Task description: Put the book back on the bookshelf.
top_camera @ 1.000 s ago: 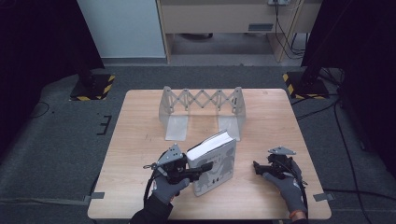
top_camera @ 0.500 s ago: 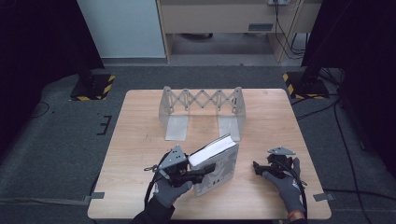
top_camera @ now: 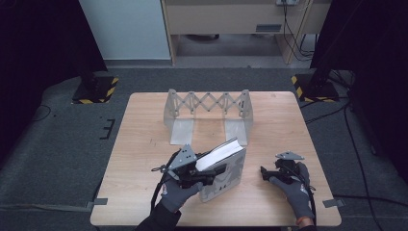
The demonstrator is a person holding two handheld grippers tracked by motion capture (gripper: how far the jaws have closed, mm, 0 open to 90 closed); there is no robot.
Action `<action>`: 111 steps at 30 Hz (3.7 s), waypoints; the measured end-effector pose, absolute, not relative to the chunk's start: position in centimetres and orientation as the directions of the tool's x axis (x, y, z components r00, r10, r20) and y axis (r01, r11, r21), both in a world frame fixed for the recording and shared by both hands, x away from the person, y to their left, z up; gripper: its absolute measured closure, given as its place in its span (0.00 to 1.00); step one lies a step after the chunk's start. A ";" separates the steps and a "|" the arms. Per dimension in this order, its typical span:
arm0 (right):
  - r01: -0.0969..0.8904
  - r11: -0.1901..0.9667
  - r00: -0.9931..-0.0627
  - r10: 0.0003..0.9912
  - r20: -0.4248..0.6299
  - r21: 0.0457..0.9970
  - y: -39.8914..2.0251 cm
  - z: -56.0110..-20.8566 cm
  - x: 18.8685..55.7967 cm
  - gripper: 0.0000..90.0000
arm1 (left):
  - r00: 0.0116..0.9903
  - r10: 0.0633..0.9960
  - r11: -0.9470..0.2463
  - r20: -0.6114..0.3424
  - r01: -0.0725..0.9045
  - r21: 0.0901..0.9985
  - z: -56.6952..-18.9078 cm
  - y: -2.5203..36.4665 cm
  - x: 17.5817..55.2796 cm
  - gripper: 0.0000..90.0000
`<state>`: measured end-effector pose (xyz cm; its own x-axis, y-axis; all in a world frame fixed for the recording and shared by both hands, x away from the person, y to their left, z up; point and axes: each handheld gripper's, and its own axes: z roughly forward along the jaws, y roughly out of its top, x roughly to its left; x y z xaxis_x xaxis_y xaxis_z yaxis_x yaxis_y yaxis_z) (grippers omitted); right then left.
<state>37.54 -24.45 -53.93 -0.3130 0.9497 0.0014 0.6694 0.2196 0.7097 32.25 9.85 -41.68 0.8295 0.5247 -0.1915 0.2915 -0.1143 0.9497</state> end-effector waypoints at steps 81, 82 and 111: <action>0.672 0.218 -0.310 0.951 0.001 0.708 -24.4 -53.9 37.5 0.03 | 0.847 0.515 -0.257 -0.134 0.302 0.918 -39.2 7.8 34.5 0.48; 0.672 0.218 -0.310 0.951 0.001 0.708 -24.4 -53.9 37.4 0.03 | 0.849 0.510 -0.257 -0.135 0.300 0.919 -39.3 7.8 34.5 0.49; 0.672 0.218 -0.310 0.951 0.002 0.708 -24.4 -53.9 37.5 0.03 | 0.798 0.592 -0.240 -0.108 0.303 0.922 -38.8 8.4 34.6 0.58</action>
